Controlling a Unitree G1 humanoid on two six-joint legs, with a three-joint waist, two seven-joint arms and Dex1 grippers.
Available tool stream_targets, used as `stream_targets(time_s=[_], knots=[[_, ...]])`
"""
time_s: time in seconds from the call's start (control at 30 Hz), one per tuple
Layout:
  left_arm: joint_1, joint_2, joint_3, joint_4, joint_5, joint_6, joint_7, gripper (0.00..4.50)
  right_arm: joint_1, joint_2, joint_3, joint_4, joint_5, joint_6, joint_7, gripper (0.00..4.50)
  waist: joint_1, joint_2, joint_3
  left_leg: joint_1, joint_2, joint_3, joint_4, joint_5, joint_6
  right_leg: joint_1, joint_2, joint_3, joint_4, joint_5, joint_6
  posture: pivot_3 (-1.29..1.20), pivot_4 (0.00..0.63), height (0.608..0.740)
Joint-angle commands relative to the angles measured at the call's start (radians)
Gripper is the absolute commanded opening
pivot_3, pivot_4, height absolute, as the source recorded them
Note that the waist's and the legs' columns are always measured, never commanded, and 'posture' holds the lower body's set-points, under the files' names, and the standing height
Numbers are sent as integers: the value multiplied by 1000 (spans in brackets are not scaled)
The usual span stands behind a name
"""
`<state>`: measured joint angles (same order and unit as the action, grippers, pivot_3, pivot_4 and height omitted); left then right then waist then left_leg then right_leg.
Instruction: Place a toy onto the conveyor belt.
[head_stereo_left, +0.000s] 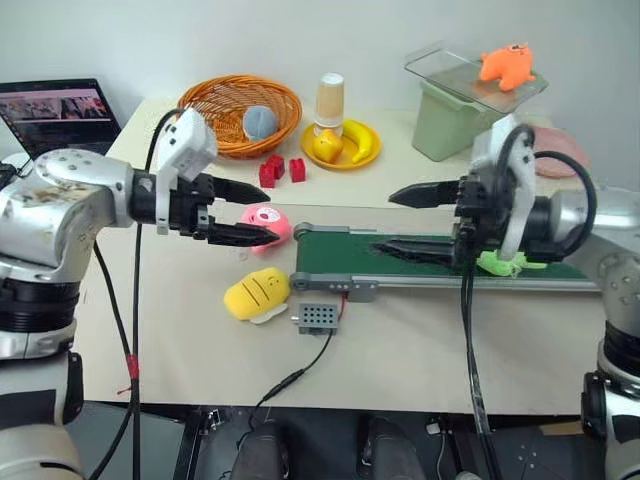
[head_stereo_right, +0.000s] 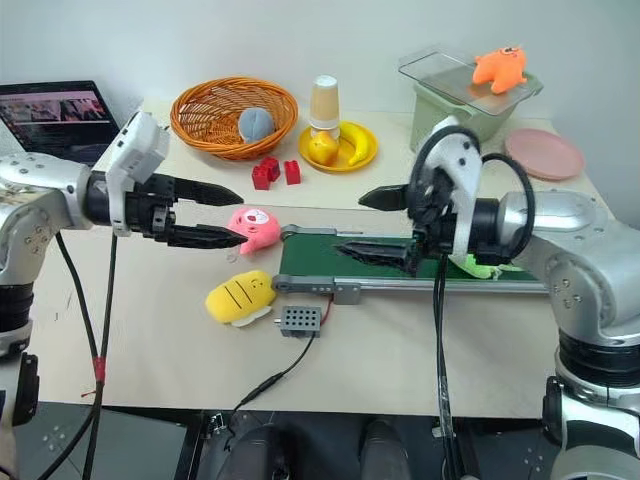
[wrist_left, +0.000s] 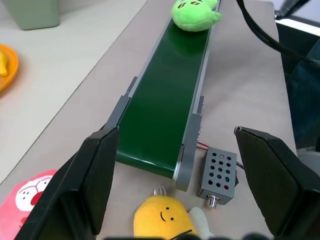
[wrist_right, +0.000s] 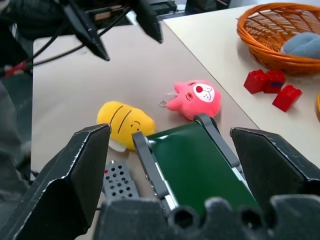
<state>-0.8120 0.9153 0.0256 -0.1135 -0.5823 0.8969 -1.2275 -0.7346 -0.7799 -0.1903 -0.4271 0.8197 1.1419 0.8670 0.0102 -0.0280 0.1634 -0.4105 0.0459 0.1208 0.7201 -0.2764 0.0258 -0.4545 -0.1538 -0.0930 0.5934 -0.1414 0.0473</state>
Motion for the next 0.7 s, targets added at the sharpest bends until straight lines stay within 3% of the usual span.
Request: stream_targets(time_s=[0.03,0.33,0.7], knots=[[46,26,67,-42,-16,10,50,3907,-18,17,-53,46,68,15,-25,4466,0,0,0,0,0,0,0,0,0,0,0,0,0,0,0,0,150,740],[139,18,88,24,62,-37,209,3907,-26,1,24,88,-1,-65,-40,4466,-1,0,0,0,0,0,0,0,0,0,0,0,0,0,0,0,150,740],[289,59,23,-53,94,-195,95,3907,4,-12,36,66,-30,-93,-67,4466,-1,0,0,0,0,0,-1,0,0,-1,0,0,0,0,0,0,150,740]])
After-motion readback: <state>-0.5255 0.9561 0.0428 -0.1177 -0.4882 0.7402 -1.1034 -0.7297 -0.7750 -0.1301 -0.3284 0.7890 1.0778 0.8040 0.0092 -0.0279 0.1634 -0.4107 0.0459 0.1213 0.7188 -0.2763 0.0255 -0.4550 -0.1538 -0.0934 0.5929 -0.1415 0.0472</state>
